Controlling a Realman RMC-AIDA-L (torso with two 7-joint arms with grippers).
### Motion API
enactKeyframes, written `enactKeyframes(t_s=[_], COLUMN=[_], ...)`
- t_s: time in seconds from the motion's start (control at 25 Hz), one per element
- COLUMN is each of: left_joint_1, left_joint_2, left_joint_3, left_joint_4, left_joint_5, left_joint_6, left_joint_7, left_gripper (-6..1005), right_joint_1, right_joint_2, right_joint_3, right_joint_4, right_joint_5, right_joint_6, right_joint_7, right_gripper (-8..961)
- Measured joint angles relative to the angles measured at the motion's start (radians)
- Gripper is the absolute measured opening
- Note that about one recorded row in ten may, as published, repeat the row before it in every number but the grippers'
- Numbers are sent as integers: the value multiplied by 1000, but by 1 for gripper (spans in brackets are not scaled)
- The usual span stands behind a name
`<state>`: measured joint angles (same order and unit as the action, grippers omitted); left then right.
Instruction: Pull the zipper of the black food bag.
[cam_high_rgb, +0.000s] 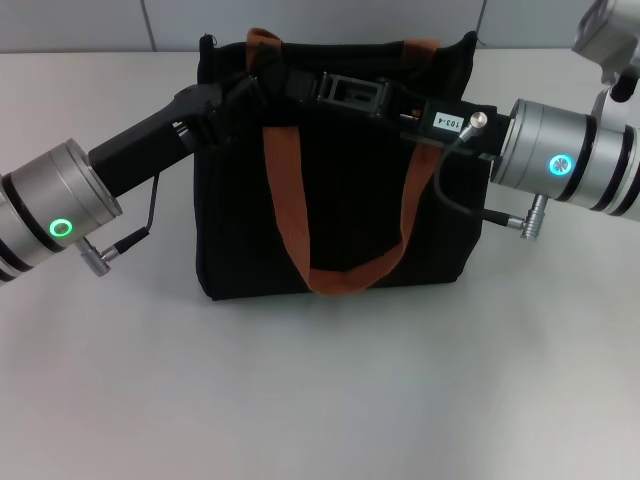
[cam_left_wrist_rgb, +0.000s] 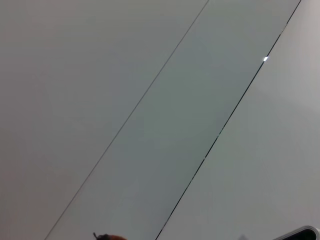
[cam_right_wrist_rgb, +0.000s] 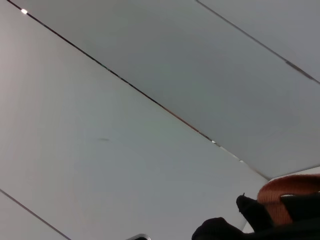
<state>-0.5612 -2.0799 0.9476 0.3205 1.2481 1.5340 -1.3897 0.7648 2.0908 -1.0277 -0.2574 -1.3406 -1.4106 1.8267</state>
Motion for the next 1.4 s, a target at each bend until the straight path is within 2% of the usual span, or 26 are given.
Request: enactKeyframes(t_s=[1.12,1.4], left_joint_1=[-8,-8], left_joint_2=[0,0], left_joint_3=[-5,-6], left_joint_4=[1,0], left_joint_5=[-3,-2], left_joint_6=[19,15], left_joint_7=[0,1], left_gripper=[24,24], right_joint_1=[-4,-4], right_joint_2=[0,0], right_joint_3=[-23,-23], right_joint_4=[8,9], right_joint_5=[40,38], right_joint_6=[0,1], right_joint_7=[-21,-20], right_gripper=[336,285])
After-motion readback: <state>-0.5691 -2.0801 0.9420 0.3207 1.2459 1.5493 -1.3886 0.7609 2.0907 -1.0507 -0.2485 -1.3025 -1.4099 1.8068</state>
